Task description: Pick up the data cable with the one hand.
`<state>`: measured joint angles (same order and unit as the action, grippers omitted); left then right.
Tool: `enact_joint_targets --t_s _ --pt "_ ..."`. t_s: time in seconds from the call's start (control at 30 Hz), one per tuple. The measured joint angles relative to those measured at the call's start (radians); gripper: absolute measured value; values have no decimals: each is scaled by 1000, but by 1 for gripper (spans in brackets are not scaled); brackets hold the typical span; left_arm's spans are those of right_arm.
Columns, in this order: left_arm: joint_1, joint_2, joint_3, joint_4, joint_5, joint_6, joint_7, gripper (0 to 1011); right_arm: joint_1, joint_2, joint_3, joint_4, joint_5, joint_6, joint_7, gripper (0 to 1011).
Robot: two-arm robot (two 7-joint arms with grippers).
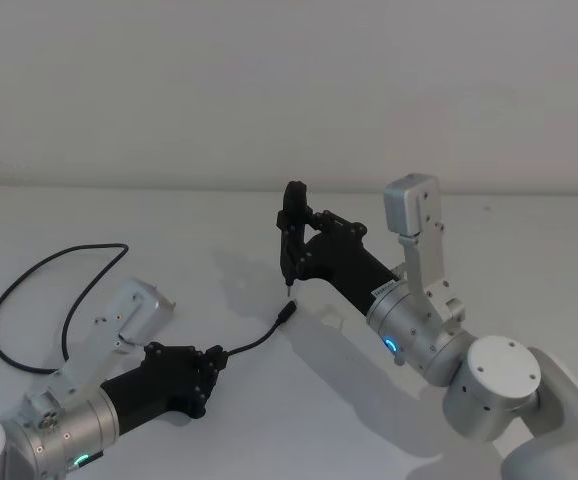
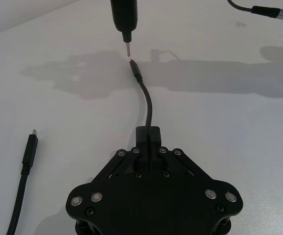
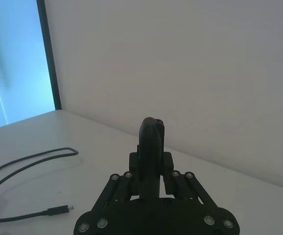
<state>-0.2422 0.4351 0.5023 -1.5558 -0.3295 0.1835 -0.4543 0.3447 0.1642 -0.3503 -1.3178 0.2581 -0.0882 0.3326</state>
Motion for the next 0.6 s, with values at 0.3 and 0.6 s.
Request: enact_joint_targets --t_s 0.3,0.6 --pt "0 0 0 0 0 0 0 36 10 -2 -1 27 -10 -14 7 275" --pt "0 0 0 0 0 0 0 36 15 -1 0 44 -17 -24 12 274"
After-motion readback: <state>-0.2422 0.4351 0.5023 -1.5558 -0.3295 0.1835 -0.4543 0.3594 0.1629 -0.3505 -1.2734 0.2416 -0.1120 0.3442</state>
